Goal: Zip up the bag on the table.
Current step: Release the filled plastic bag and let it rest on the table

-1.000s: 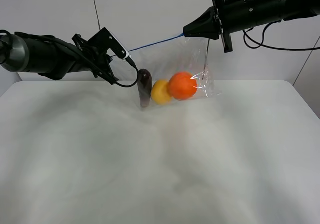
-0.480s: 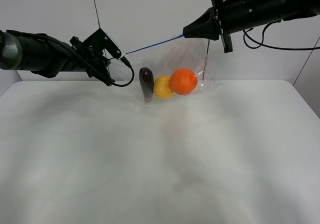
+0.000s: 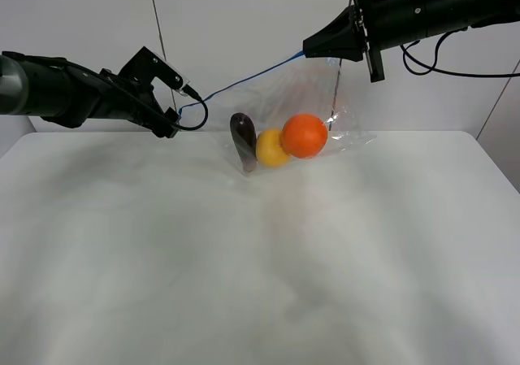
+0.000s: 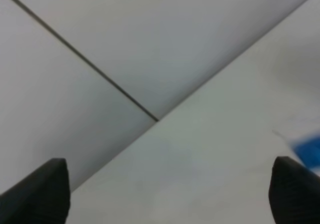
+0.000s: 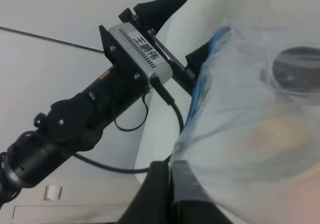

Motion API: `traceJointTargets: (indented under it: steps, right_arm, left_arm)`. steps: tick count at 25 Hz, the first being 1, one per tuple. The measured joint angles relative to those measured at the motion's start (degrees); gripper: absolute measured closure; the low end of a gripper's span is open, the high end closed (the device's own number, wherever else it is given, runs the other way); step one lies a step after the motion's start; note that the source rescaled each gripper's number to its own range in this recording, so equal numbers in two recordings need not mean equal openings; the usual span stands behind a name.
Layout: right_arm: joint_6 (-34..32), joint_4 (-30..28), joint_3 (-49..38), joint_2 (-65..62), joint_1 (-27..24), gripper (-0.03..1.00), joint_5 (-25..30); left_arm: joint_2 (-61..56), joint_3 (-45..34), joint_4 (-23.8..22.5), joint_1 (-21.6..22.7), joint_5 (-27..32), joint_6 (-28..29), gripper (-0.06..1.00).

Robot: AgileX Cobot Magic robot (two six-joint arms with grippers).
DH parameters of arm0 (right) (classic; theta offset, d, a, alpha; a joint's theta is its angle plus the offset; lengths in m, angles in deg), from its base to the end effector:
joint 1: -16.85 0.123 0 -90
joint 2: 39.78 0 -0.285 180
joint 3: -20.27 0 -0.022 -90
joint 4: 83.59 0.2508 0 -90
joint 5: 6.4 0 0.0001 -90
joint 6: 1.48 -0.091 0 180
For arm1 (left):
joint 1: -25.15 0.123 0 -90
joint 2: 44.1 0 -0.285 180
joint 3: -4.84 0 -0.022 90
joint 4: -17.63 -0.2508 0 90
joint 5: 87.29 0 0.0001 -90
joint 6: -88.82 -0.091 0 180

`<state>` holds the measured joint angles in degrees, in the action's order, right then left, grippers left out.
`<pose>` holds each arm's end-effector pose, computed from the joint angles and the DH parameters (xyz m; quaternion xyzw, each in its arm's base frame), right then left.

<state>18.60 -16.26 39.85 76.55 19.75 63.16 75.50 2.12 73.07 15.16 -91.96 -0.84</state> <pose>0.4012 0.0991 0.3344 -0.0369 0.8358 0.5179 0.1786 0.4377 -0.0710 0.2103 0.3102 0.8067 0.1341 0.4849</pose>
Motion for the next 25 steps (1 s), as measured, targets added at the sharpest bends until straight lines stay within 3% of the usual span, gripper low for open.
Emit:
traceJointTargets:
  steps: [6,9,13,17,20,25]
  right_arm:
    - [0.2,-1.1,0.0,0.0,0.0,0.97,0.0]
    - [0.4,-1.2,0.0,0.0,0.0,0.97,0.0]
    - [0.5,-2.6,0.0,0.0,0.0,0.97,0.0]
    - [0.7,-4.7,0.0,0.0,0.0,0.97,0.0]
    - [0.8,-5.1,0.0,0.0,0.0,0.97,0.0]
    - [1.4,-5.1,0.0,0.0,0.0,0.97,0.0]
  left_arm:
    - [-6.2,-2.0,0.5,2.0,4.7,0.2,-0.06]
    - [-8.6,-2.9,5.7,5.5,7.1,0.4,-0.06]
    - [-12.5,-2.9,15.5,10.8,15.3,1.6,-0.06]
    - [-15.5,-2.9,19.2,16.2,27.6,10.6,-0.05]
    - [-16.1,-2.9,12.6,19.0,34.6,20.4,-0.05]
    - [-16.1,-2.0,-13.0,20.2,44.5,44.8,-0.05]
